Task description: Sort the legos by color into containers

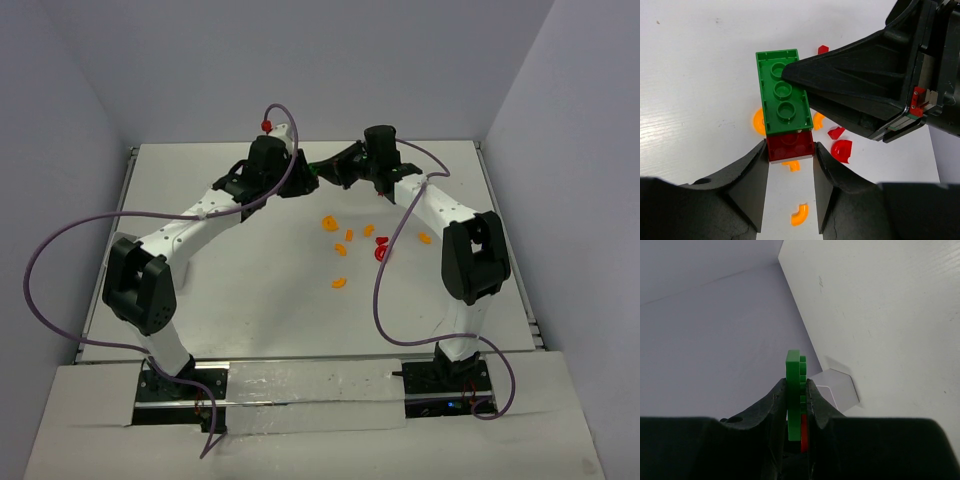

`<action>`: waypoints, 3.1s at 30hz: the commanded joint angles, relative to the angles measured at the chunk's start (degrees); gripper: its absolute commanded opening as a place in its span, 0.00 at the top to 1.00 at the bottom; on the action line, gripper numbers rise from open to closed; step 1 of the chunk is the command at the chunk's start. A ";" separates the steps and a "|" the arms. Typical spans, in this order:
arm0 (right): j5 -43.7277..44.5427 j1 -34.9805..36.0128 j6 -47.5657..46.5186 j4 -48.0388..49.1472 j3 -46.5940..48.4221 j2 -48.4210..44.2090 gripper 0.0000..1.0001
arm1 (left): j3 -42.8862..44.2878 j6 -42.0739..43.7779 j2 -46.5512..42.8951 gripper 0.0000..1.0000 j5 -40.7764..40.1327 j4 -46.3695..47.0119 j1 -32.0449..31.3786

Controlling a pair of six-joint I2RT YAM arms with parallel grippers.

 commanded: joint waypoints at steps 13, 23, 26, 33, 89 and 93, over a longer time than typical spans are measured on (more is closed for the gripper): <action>-4.71 0.38 6.27 10.05 -2.61 -3.32 1.00 | -7.47 6.10 -4.56 1.00 -1.50 -1.72 -0.75; 2.79 0.20 -22.84 -2.50 5.33 -5.18 1.00 | 0.35 36.00 -17.91 1.00 16.23 -32.41 13.12; 4.46 1.38 -32.09 -6.91 7.82 -4.92 1.00 | 0.88 44.91 -21.64 1.00 20.04 -41.08 23.09; 1.15 3.29 -45.42 -10.73 8.72 -4.19 1.00 | -5.70 59.93 -27.91 0.97 14.96 -52.03 35.81; -17.33 9.49 -62.61 -5.53 6.87 -5.18 1.00 | 15.82 54.39 -14.23 0.13 35.66 -54.81 51.18; -13.98 13.70 -72.29 -2.28 -0.03 -10.98 1.00 | 9.13 39.78 -16.10 0.11 51.76 -46.82 47.36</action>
